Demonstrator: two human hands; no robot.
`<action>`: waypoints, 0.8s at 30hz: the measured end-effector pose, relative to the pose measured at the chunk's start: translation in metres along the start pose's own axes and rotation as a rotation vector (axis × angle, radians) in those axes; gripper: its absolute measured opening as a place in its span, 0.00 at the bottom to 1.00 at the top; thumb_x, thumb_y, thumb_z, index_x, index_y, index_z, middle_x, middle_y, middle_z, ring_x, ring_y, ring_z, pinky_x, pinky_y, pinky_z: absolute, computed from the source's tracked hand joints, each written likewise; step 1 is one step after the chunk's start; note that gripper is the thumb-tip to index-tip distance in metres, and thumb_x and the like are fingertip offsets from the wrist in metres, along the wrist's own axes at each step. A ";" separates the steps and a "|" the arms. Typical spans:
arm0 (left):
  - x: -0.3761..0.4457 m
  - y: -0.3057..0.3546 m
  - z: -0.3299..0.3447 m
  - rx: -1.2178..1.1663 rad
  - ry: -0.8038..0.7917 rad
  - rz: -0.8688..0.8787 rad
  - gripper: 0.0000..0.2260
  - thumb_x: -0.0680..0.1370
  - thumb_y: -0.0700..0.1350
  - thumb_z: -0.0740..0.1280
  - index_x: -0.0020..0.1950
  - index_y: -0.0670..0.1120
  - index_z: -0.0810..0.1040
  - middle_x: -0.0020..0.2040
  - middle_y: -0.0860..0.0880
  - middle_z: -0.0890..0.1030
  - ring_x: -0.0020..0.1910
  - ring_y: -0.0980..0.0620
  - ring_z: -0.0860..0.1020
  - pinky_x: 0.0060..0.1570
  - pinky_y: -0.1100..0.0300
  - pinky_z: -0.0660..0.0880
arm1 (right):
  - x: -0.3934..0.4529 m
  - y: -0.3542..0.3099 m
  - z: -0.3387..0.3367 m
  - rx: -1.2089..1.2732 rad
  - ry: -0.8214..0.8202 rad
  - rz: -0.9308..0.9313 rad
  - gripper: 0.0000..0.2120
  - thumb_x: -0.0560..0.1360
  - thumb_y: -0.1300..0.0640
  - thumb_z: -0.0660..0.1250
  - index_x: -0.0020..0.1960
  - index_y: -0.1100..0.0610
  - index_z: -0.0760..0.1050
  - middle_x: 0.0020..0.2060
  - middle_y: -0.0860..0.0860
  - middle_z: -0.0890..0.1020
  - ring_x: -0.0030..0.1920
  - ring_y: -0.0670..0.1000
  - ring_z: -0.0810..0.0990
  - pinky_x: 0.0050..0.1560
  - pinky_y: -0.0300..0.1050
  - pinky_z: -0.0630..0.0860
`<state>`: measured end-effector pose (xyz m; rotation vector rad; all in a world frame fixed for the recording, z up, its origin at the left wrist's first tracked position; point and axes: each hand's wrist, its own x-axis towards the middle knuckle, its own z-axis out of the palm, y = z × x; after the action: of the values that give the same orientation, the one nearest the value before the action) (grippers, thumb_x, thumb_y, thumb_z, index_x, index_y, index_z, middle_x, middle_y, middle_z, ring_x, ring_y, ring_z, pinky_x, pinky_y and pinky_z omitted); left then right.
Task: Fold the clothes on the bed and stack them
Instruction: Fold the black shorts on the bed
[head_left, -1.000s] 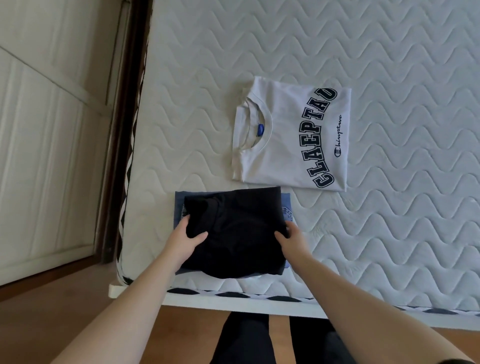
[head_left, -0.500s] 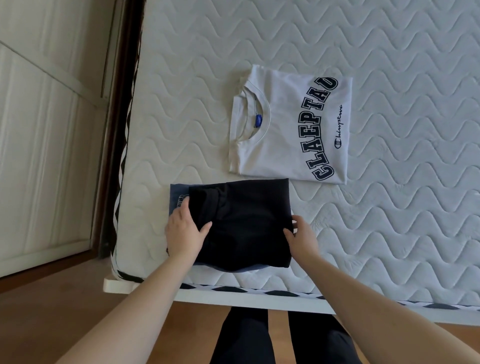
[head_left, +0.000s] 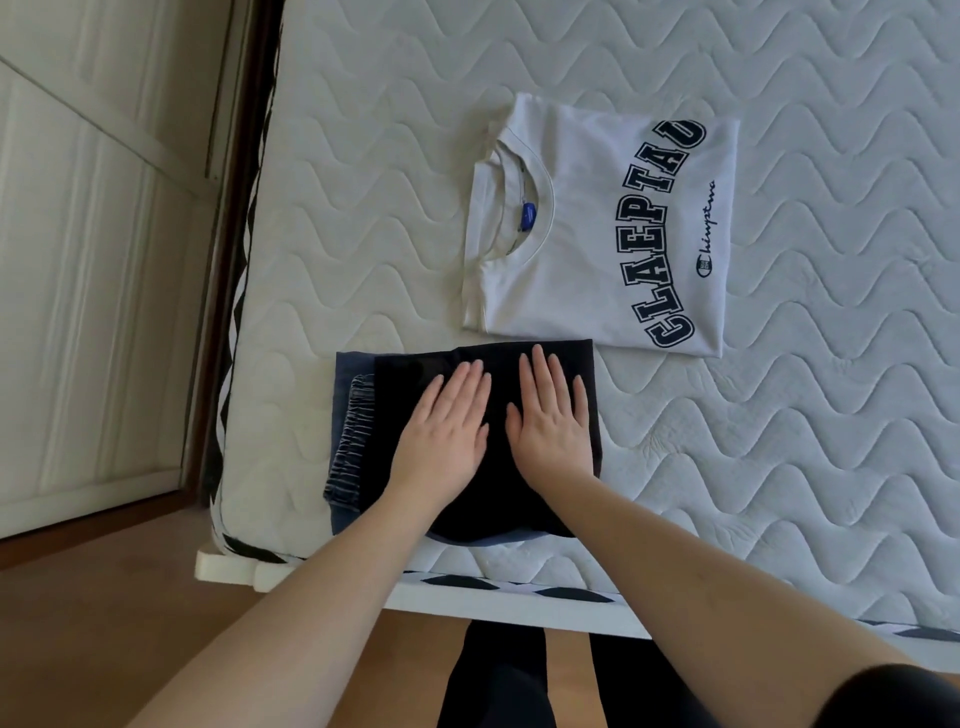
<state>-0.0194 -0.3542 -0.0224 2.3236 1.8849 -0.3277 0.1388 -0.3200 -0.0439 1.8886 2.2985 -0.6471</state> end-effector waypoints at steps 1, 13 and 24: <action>-0.001 -0.005 0.004 -0.010 -0.050 -0.044 0.27 0.83 0.54 0.52 0.79 0.43 0.56 0.80 0.43 0.54 0.79 0.47 0.52 0.77 0.48 0.49 | 0.000 0.002 0.004 -0.013 -0.006 -0.004 0.29 0.82 0.48 0.49 0.80 0.54 0.47 0.80 0.50 0.48 0.79 0.49 0.45 0.77 0.49 0.35; -0.010 -0.020 0.040 0.103 -0.311 -0.007 0.37 0.77 0.69 0.35 0.79 0.48 0.34 0.78 0.41 0.33 0.77 0.45 0.34 0.75 0.46 0.34 | 0.002 0.056 0.024 -0.123 -0.186 -0.157 0.34 0.79 0.33 0.39 0.78 0.48 0.31 0.77 0.46 0.31 0.77 0.45 0.32 0.74 0.43 0.29; -0.030 0.013 -0.090 -0.081 -0.412 -0.023 0.29 0.81 0.60 0.53 0.80 0.52 0.51 0.78 0.45 0.59 0.77 0.43 0.56 0.74 0.44 0.53 | -0.061 0.062 -0.115 -0.091 -0.264 -0.168 0.38 0.79 0.39 0.56 0.80 0.49 0.40 0.80 0.49 0.47 0.79 0.51 0.47 0.77 0.49 0.45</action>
<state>-0.0052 -0.3643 0.0719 1.9935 1.6872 -0.6611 0.2335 -0.3231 0.0645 1.4821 2.2864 -0.7461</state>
